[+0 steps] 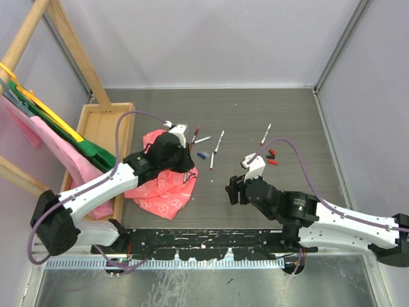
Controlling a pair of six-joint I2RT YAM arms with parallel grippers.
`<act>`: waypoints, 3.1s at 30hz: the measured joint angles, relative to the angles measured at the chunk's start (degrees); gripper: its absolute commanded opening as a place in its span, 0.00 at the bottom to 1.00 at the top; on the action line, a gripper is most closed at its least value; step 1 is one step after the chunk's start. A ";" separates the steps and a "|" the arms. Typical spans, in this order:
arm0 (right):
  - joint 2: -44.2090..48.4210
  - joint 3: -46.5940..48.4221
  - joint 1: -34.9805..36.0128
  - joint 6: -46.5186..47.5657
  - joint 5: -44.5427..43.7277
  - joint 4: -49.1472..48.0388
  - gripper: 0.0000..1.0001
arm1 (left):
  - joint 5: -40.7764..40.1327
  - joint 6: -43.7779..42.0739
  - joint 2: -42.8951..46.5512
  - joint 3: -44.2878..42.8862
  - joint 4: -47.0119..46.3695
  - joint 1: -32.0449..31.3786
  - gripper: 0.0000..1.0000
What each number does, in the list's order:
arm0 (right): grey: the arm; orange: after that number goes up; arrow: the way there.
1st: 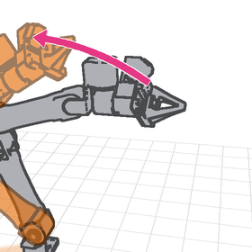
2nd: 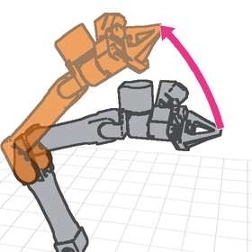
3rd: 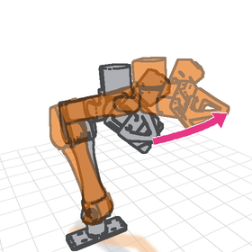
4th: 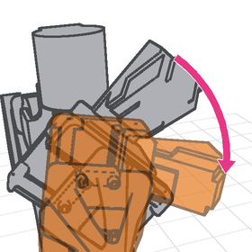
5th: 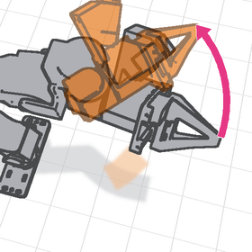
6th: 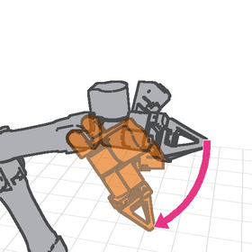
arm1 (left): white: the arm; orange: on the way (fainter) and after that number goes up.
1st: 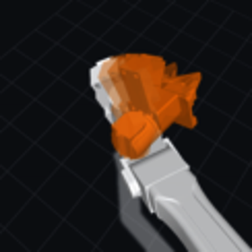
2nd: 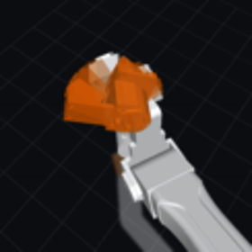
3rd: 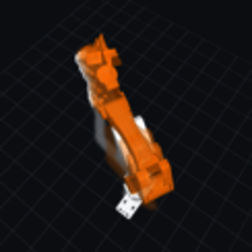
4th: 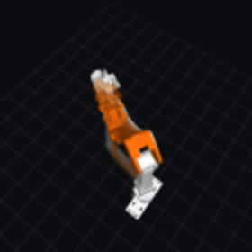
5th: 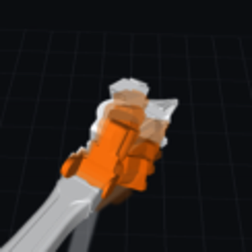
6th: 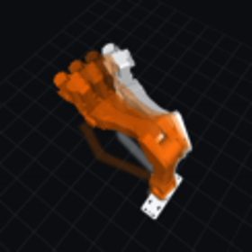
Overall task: Insert the pens into the pen caps
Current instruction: Place the pen at the center of the board.
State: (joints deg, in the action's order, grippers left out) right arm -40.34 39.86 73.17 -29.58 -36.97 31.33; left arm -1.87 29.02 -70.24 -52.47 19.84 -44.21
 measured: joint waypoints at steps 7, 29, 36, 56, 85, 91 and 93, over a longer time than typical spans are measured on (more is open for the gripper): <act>-3.43 -2.19 -14.23 -1.36 10.38 -0.07 0.67 | -3.32 0.37 -10.93 -9.18 -0.79 -2.71 0.00; -2.27 -5.99 -39.21 -3.04 30.53 -0.72 0.68 | -17.94 15.15 -26.23 -14.78 6.60 -13.79 0.00; -2.71 -5.99 -39.21 -1.64 31.45 -0.87 0.68 | -18.71 16.28 -30.73 -14.78 7.02 -12.61 0.00; -1.77 -7.93 -39.21 -1.60 35.01 -1.84 0.68 | -18.29 16.59 -37.16 -16.74 6.95 -10.51 0.17; -1.38 -5.33 -39.21 -0.55 33.86 -2.14 0.68 | -17.38 14.99 -26.95 -17.84 10.82 -9.75 0.28; -5.38 -2.99 -39.21 -1.22 31.80 -1.92 0.69 | -13.42 10.49 -20.61 -16.72 9.60 -7.85 0.28; -7.26 -1.97 -39.21 -1.75 30.97 -1.86 0.69 | -11.02 8.61 -17.81 -14.97 8.96 -5.97 0.28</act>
State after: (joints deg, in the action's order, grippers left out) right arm -47.59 37.89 33.95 -31.33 -6.00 29.47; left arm -12.88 37.63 -88.05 -67.44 28.80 -50.17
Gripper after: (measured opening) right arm 0.685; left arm 0.283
